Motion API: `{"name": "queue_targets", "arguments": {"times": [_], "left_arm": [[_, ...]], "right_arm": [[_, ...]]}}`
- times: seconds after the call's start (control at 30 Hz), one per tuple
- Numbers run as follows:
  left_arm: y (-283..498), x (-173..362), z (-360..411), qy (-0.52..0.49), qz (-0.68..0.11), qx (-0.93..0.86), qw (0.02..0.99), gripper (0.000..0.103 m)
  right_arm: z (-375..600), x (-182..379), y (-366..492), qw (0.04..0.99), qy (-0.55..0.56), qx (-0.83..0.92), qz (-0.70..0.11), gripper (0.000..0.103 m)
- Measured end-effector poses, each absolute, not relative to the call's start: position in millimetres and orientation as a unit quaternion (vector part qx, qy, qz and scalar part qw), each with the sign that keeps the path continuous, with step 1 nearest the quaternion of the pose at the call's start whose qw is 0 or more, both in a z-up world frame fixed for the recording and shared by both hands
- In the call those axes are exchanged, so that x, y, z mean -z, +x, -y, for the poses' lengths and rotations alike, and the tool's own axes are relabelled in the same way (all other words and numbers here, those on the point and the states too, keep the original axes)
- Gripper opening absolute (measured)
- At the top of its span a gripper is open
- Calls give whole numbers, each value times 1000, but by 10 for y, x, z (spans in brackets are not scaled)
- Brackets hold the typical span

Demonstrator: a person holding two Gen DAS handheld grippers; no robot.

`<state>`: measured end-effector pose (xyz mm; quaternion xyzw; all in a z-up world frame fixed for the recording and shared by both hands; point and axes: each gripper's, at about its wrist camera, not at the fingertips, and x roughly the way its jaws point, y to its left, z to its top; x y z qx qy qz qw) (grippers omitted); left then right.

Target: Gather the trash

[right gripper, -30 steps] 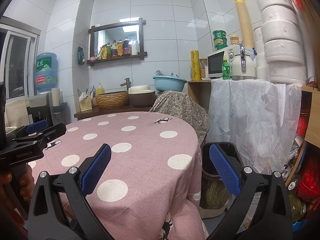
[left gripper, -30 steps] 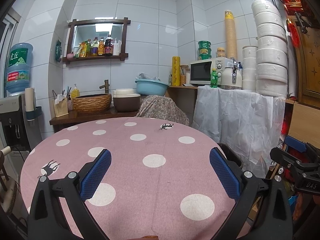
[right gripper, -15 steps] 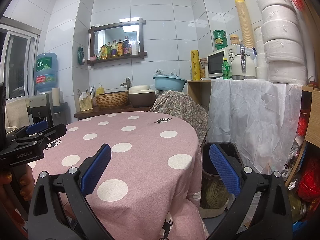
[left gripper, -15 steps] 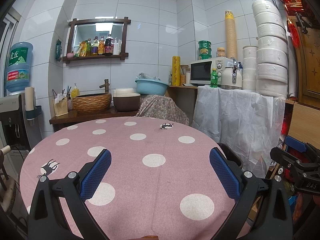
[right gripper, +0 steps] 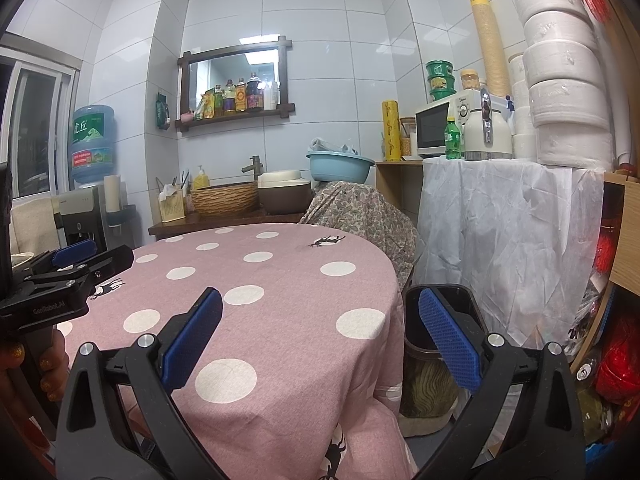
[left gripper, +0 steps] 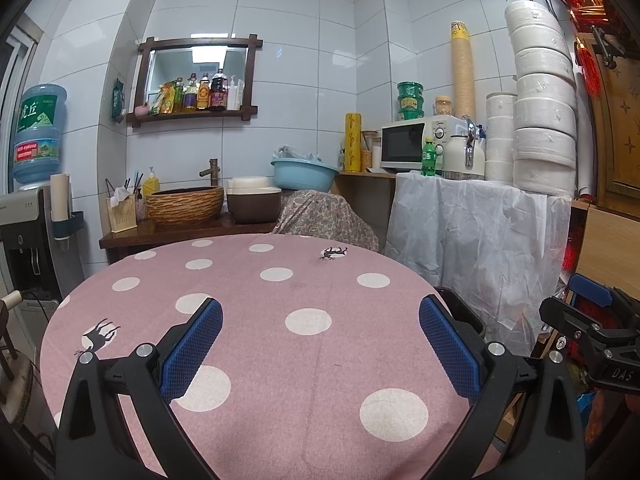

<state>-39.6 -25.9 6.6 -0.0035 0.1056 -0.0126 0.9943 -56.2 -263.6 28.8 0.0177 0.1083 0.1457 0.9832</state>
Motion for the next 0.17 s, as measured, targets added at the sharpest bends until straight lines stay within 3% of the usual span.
{"name": "queue_targets", "arguments": {"times": [0.17], "left_arm": [[-398, -74, 298, 0, -105, 12, 994, 98]], "right_arm": [[2631, -293, -557, 983, 16, -146, -108, 97]]}}
